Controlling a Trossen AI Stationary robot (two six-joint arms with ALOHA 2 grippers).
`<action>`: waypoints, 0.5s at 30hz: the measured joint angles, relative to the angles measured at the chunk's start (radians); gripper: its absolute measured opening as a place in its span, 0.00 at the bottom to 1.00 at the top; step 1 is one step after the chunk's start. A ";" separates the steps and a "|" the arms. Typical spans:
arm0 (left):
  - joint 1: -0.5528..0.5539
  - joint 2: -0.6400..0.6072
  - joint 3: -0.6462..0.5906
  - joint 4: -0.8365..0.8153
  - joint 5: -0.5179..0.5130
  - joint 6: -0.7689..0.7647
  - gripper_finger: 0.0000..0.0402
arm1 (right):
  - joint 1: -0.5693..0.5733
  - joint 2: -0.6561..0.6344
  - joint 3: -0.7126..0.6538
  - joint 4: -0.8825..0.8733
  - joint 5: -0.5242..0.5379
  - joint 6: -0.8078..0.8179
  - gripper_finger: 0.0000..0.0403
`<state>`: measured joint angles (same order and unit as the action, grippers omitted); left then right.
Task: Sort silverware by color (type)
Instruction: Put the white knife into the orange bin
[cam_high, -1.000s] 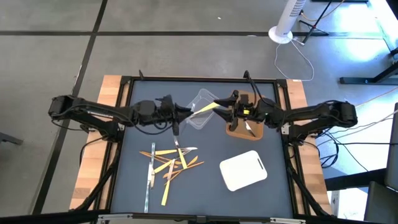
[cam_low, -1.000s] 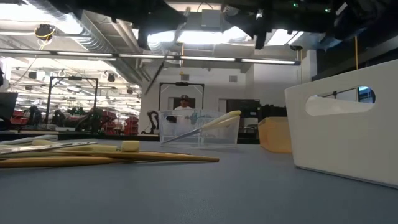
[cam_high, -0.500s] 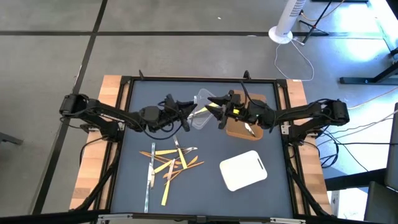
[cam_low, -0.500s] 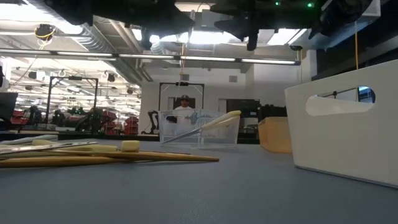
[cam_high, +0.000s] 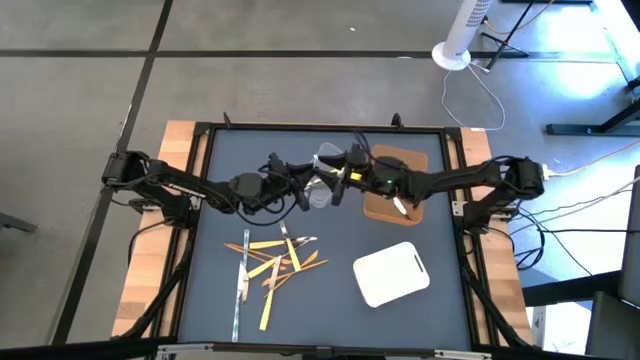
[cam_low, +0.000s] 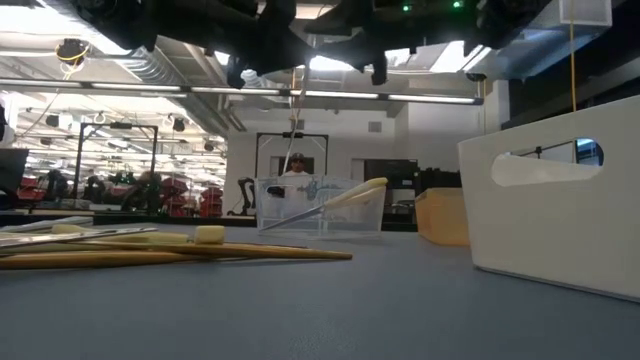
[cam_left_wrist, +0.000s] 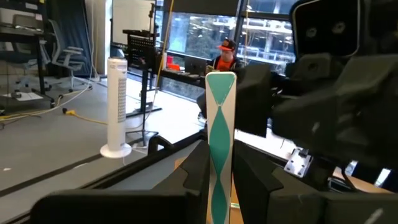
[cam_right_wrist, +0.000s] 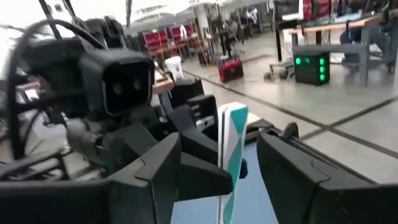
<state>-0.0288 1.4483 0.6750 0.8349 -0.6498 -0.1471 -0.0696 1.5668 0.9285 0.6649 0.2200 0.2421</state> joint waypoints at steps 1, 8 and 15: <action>0.000 0.000 0.000 0.000 0.001 0.000 0.13 | 0.000 0.009 0.008 -0.012 0.008 0.000 0.49; -0.005 0.000 0.000 0.003 0.013 0.000 0.13 | 0.000 0.039 0.036 -0.012 0.055 0.000 0.49; -0.006 0.000 0.000 0.003 0.016 0.000 0.13 | 0.000 0.039 0.036 -0.009 0.059 0.000 0.43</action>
<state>-0.0345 1.4483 0.6750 0.8383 -0.6338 -0.1467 -0.0696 1.6062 0.9649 0.6556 0.2794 0.2420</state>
